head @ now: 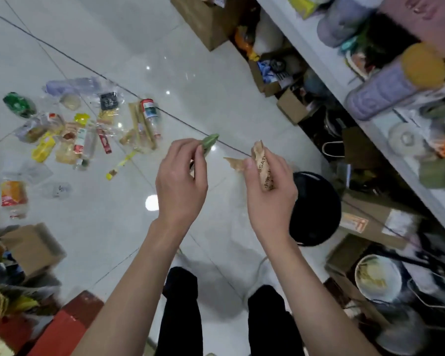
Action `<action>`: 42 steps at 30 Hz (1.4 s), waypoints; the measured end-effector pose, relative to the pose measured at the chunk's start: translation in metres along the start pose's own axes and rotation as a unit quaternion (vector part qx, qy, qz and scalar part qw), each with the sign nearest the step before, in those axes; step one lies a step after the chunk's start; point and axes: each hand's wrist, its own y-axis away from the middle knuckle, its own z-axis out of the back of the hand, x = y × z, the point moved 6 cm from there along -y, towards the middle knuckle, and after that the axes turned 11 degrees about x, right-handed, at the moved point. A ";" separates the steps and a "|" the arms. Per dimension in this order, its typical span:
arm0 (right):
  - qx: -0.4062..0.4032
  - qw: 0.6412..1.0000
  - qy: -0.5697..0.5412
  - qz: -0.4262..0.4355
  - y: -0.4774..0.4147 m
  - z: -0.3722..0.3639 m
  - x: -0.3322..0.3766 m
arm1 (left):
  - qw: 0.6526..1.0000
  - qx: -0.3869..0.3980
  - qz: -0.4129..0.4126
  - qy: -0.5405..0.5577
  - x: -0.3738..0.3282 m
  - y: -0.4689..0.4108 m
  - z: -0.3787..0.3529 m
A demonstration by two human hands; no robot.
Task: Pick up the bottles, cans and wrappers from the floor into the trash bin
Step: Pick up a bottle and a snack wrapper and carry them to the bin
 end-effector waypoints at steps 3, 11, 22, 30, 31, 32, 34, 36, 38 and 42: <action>-0.040 0.999 -0.006 -0.030 0.010 0.070 -0.059 | 0.998 0.052 -0.012 0.026 -0.039 0.026 -0.083; -0.115 0.989 -0.022 -0.085 0.045 0.185 -0.206 | 0.978 0.199 0.008 0.057 -0.087 0.101 -0.260; -0.059 0.987 -0.039 -0.144 0.049 0.184 -0.313 | 0.951 0.295 0.081 0.032 -0.064 0.112 -0.319; -0.049 0.994 -0.013 -0.100 0.032 0.187 -0.263 | 0.960 0.256 0.091 0.062 -0.075 0.075 -0.272; -0.045 0.995 -0.010 -0.089 0.028 0.184 -0.252 | 0.962 0.248 0.093 0.066 -0.076 0.070 -0.263; -0.042 0.996 -0.007 -0.077 0.024 0.180 -0.240 | 0.963 0.240 0.095 0.070 -0.076 0.065 -0.254; -0.034 0.998 0.000 -0.057 0.016 0.170 -0.215 | 0.966 0.227 0.097 0.074 -0.075 0.055 -0.233; -0.024 0.999 0.010 -0.038 0.008 0.155 -0.189 | 0.969 0.213 0.096 0.077 -0.071 0.045 -0.208; -0.010 1.000 0.022 -0.020 0.000 0.137 -0.162 | 0.972 0.199 0.095 0.078 -0.062 0.036 -0.178; 0.035 0.999 0.031 -0.011 -0.014 0.087 -0.108 | 0.976 0.169 0.117 0.076 -0.028 0.021 -0.109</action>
